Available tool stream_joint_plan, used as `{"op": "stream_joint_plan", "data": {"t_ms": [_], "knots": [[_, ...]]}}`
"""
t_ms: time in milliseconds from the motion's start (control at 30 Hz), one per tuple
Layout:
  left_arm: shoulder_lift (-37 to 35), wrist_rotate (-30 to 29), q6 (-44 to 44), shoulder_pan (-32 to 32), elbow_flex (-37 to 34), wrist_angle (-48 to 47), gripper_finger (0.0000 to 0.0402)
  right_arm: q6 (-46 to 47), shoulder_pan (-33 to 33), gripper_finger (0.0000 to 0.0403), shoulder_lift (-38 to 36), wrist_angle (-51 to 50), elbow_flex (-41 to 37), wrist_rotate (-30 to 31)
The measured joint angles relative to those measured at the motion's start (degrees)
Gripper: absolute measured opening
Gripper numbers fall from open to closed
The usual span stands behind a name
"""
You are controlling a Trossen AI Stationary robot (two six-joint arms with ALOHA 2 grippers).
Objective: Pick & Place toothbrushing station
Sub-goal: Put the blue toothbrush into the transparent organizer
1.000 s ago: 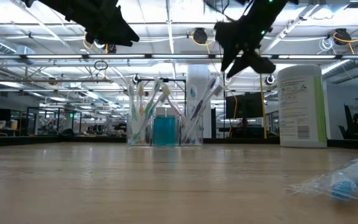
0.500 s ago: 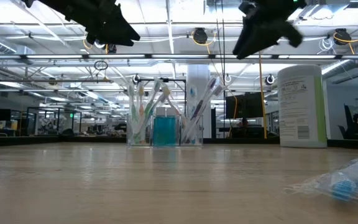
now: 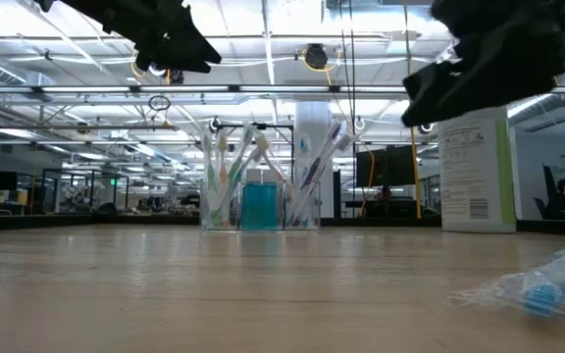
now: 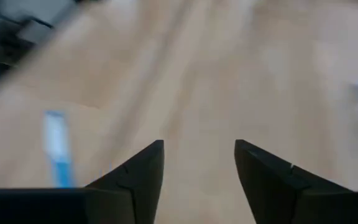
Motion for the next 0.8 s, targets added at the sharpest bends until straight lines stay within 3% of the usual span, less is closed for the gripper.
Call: {"op": "stream_joint_plan", "data": {"t_ms": [167,400,800], "knots": [[0.0,0.0,-0.3,0.0,0.0,0.0,0.0214,8.2,5.4,0.0202,1.2,14.5,-5.8,-2.2],[0.0,0.0,-0.7,0.0,0.0,0.3,0.0214,19.9,10.1,0.0200,8.6,18.0,-7.5,-2.1],[0.0,4.2,-1.9,0.0,0.0,0.2,0.0214,15.2,15.9,0.0196,17.7,18.8,-7.5,-3.5]]}}
